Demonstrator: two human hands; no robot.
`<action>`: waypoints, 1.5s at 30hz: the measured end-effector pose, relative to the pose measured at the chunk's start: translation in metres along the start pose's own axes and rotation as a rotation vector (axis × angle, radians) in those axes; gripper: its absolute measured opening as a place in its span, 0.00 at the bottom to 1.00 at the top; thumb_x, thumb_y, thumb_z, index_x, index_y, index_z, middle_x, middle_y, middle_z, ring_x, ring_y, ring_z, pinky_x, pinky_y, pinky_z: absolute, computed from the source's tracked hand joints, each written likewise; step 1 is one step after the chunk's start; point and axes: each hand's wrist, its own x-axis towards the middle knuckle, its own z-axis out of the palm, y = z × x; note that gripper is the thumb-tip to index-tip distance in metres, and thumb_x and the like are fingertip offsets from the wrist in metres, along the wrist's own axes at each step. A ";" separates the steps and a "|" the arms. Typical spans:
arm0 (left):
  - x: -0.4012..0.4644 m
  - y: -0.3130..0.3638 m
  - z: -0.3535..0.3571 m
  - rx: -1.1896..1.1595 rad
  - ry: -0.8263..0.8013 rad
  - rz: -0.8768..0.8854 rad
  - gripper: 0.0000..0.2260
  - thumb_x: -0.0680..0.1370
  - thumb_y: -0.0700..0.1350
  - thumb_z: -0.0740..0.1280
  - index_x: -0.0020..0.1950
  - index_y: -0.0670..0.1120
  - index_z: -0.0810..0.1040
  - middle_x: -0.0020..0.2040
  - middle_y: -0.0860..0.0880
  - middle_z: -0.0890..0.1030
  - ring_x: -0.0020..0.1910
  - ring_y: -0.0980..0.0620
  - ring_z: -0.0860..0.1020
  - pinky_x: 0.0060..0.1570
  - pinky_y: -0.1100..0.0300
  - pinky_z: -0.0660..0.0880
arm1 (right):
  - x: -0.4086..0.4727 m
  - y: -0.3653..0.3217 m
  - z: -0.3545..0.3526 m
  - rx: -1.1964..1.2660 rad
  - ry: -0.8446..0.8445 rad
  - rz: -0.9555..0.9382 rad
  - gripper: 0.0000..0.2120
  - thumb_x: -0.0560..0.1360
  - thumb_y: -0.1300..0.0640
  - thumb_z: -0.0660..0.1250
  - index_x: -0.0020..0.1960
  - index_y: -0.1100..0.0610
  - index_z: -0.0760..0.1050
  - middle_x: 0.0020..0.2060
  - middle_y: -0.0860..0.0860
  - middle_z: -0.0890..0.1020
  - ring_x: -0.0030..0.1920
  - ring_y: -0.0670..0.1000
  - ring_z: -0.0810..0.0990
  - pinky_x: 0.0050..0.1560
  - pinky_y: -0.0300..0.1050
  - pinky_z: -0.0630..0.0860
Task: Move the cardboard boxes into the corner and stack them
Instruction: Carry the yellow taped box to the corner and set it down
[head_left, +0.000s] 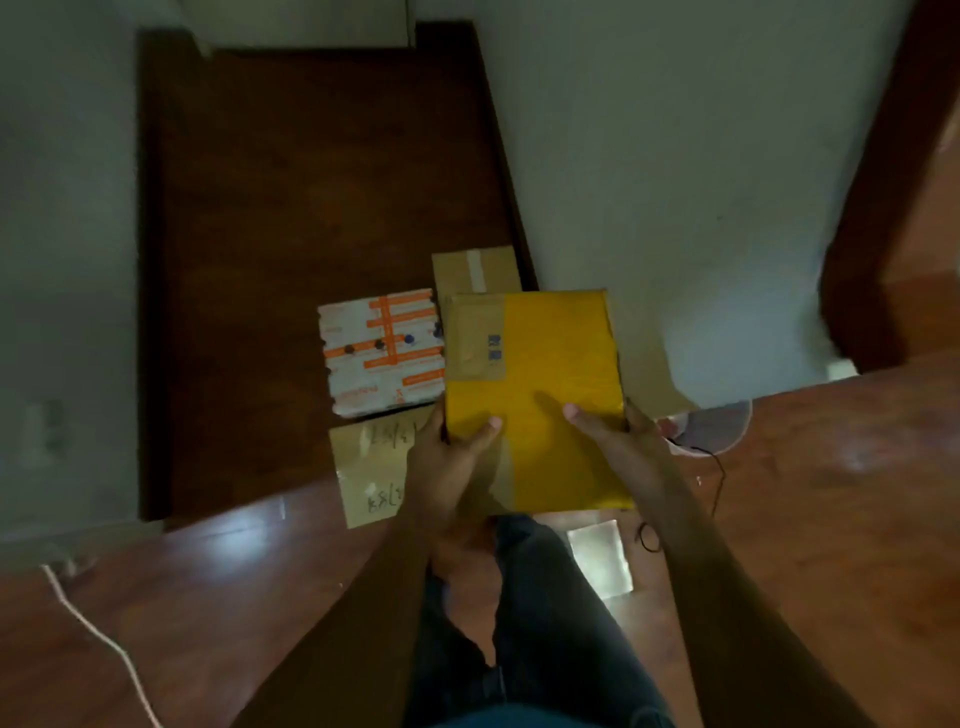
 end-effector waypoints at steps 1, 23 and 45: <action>-0.024 0.012 -0.015 0.024 -0.002 0.054 0.33 0.68 0.64 0.74 0.71 0.62 0.70 0.64 0.57 0.80 0.61 0.52 0.78 0.62 0.44 0.76 | -0.025 -0.011 0.002 0.006 -0.010 -0.026 0.38 0.71 0.38 0.71 0.77 0.45 0.62 0.63 0.45 0.70 0.67 0.59 0.71 0.60 0.52 0.67; -0.177 0.007 -0.195 -0.267 0.116 0.184 0.25 0.72 0.54 0.73 0.68 0.63 0.73 0.58 0.53 0.84 0.55 0.48 0.84 0.49 0.49 0.81 | -0.118 -0.050 0.129 0.304 -0.518 -0.152 0.42 0.63 0.44 0.81 0.70 0.32 0.63 0.65 0.44 0.78 0.62 0.53 0.79 0.62 0.59 0.76; -0.048 0.131 -0.495 -0.049 0.214 0.305 0.41 0.65 0.65 0.73 0.76 0.58 0.66 0.64 0.54 0.80 0.58 0.50 0.82 0.55 0.43 0.81 | -0.084 -0.225 0.402 0.351 -0.480 -0.261 0.38 0.71 0.46 0.75 0.74 0.31 0.58 0.68 0.47 0.74 0.62 0.59 0.78 0.59 0.67 0.75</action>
